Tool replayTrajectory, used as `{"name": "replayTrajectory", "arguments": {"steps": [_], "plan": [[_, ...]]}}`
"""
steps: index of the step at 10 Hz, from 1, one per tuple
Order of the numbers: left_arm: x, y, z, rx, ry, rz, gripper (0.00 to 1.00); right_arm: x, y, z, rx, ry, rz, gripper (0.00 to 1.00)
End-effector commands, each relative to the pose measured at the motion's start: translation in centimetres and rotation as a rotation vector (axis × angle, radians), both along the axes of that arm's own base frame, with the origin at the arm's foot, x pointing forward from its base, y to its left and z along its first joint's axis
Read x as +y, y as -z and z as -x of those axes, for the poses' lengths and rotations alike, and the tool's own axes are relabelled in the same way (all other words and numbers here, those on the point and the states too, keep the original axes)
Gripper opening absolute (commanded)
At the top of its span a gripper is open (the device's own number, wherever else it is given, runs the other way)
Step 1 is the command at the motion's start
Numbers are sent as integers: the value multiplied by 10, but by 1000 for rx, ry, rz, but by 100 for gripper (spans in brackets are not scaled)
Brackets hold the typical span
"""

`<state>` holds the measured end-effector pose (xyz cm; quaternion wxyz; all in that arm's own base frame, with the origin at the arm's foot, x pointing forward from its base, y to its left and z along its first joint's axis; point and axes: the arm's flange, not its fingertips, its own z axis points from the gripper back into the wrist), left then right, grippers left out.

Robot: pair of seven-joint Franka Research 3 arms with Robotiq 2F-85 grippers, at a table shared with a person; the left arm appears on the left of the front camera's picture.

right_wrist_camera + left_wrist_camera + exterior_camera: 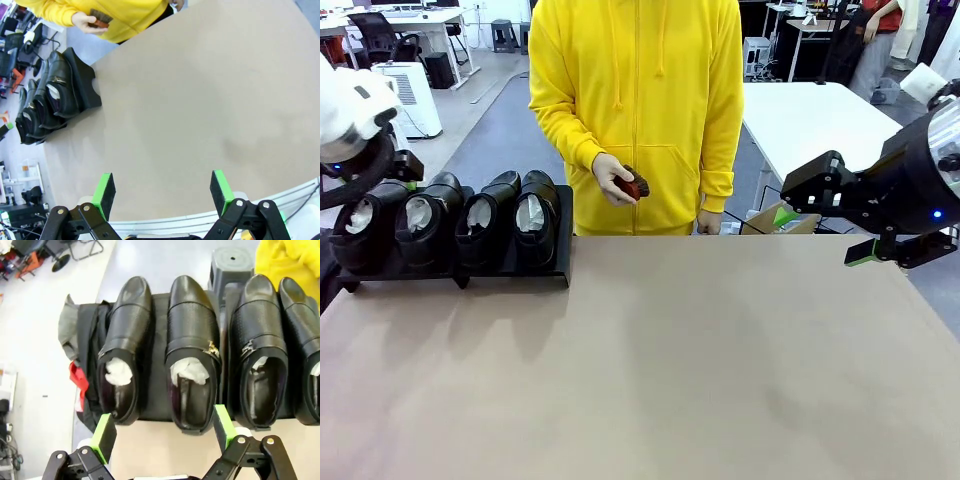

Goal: Organize the shoes by placing them on the stand.
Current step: Place the Shoe from the middle of the table onto the Shoes Stand.

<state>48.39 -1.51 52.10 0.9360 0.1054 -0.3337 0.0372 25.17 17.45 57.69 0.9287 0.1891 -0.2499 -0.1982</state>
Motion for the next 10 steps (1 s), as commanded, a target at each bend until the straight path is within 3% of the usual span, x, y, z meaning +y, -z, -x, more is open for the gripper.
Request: {"name": "replayTrajectory", "arguments": {"steps": [1, 10], "plan": [[-4, 6, -7, -11, 27, -3, 100, -2, -2, -1, 6, -24, -19, 100], [-4, 6, -7, -11, 27, -3, 100, -2, -2, -1, 6, -24, -19, 100]]}}
